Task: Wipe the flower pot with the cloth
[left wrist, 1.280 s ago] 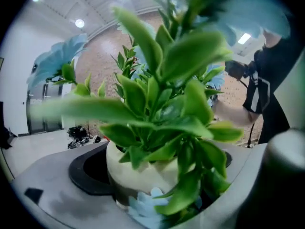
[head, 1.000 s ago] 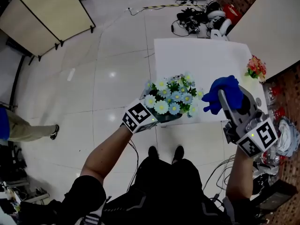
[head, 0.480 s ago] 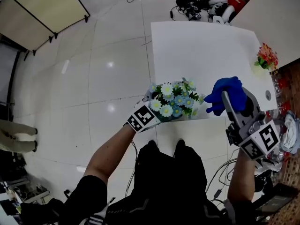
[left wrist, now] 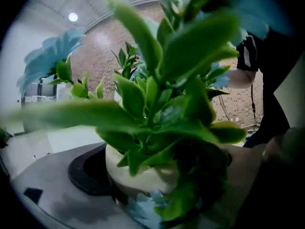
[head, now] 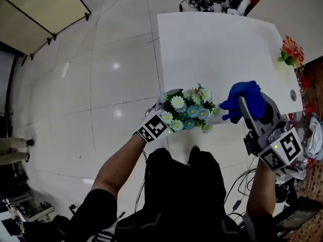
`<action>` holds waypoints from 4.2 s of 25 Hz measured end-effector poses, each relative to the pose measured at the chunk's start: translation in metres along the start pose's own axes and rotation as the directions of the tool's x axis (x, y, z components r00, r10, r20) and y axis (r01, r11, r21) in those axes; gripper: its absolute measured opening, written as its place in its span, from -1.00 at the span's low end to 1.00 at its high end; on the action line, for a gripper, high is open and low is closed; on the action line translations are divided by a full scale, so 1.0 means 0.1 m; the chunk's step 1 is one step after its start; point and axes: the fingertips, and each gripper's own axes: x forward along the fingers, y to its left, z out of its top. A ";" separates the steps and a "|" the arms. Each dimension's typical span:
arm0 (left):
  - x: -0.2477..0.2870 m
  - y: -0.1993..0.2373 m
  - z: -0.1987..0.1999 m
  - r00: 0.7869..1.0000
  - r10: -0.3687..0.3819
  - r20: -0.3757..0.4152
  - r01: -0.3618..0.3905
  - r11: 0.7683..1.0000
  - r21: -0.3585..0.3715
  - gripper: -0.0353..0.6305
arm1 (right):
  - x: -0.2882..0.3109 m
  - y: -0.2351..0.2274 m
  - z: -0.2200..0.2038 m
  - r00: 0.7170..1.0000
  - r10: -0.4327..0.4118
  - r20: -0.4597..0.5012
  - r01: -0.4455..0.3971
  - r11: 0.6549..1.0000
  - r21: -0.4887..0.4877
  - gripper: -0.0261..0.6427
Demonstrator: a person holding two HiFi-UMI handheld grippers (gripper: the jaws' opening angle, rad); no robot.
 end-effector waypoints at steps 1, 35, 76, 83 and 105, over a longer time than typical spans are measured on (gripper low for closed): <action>0.01 0.00 -0.01 1.000 0.002 0.004 -0.002 1.000 0.008 0.75 | -0.01 -0.01 -0.03 1.000 -0.001 -0.001 0.001 1.000 0.002 -0.64; -2.32 0.31 2.65 0.868 0.349 0.354 -0.236 0.916 -0.324 0.61 | -0.03 0.58 1.73 0.992 0.061 0.111 -0.060 0.998 -0.014 -0.64; -2.20 -2.22 3.74 0.834 0.488 0.257 -0.414 0.862 -0.293 -0.88 | -2.70 1.54 1.80 0.981 0.114 0.159 -0.098 0.990 -0.102 -0.63; -2.10 -3.36 4.04 0.810 0.550 0.205 -0.490 0.826 -0.281 -0.88 | -3.72 1.87 1.83 0.968 0.197 0.155 -0.181 0.977 -0.113 -0.63; -3.76 -5.95 3.60 0.789 0.591 0.169 -0.548 0.801 -0.240 -0.88 | -5.18 4.62 1.21 0.971 0.208 0.116 -0.197 0.975 -0.103 -0.64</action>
